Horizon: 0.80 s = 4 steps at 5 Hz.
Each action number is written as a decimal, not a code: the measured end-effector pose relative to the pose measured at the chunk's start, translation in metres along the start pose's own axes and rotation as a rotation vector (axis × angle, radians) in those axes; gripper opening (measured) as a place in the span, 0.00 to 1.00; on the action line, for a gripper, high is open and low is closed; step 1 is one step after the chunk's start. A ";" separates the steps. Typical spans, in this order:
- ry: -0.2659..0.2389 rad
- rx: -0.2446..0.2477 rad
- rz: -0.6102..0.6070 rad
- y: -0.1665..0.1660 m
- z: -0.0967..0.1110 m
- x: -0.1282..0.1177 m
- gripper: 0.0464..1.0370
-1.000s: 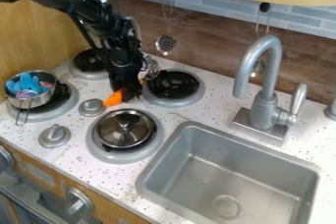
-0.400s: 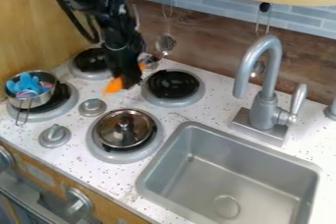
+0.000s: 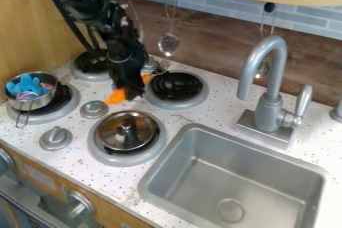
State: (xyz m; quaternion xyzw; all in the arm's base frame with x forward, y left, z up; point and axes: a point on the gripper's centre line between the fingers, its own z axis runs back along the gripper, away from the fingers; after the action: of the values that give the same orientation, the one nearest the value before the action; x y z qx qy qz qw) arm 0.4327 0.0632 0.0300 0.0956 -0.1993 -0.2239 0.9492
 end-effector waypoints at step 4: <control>-0.052 -0.066 -0.176 -0.084 0.009 0.049 0.41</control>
State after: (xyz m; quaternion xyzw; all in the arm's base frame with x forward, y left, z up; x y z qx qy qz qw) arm 0.4371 -0.0343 0.0322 0.0758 -0.2072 -0.3151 0.9230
